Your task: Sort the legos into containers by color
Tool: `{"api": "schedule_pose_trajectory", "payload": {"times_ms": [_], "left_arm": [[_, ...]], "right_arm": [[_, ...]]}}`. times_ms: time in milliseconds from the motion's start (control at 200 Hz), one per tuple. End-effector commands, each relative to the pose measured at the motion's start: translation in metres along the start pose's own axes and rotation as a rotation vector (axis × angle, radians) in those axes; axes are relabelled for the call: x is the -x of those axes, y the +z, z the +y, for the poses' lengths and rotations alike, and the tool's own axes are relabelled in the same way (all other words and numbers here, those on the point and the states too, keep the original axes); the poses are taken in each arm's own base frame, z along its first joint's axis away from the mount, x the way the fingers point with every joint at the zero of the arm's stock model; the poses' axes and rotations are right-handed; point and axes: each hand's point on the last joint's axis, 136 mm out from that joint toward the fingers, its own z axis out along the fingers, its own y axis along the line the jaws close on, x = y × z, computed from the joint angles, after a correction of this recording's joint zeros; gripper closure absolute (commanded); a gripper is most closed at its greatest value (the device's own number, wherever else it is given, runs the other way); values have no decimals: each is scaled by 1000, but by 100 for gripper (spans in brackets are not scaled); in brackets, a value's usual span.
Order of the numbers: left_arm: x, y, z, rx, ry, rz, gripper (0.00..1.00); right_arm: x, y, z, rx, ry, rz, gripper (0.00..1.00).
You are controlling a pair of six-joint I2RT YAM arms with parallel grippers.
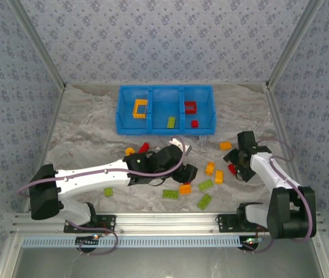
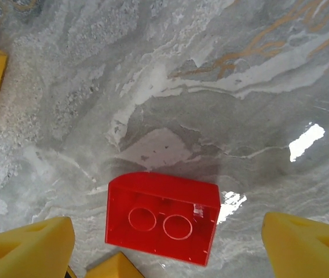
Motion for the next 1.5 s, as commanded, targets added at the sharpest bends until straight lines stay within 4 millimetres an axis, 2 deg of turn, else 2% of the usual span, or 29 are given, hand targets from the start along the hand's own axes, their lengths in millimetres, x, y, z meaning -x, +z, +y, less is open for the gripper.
{"api": "schedule_pose_trajectory", "payload": {"times_ms": [0,185,205,290,375,635,775,864,979,1079,1164,1264,1294,1444,1494], "left_arm": [[10,-3,-25,-93,47,-42,28],[-8,1,-43,-197,106,-4,28],[-10,2,-45,-202,114,-1,28],[-17,5,-44,-199,129,9,28],[-21,7,-43,-197,124,15,28],[-21,7,-46,-215,123,2,28],[-16,1,-41,-180,113,-26,28],[1,-16,-23,-85,80,-98,28],[28,-48,6,57,27,-204,28],[45,-71,28,133,-15,-267,28],[56,-89,44,180,-47,-309,28],[62,-106,59,235,-64,-341,27],[62,-109,62,242,-65,-345,28],[62,-117,69,257,-80,-356,27],[62,-117,69,255,-81,-355,27]], "right_arm": [[1,7,3,-2,36,18,17],[-5,19,-5,-53,57,53,21],[-2,21,-1,-37,61,40,22],[-1,24,1,-35,62,36,31],[0,27,-1,-48,63,37,34],[-1,35,-3,-58,63,42,48],[4,21,4,-35,18,-14,55],[11,-9,27,6,-99,-120,56],[10,-54,83,94,-322,-247,53],[2,-73,135,179,-473,-273,52],[3,-75,175,222,-545,-273,53],[11,-66,204,211,-574,-267,53],[18,-69,220,221,-595,-282,53],[36,-51,260,187,-633,-283,54],[41,-41,262,129,-635,-271,55]]}}
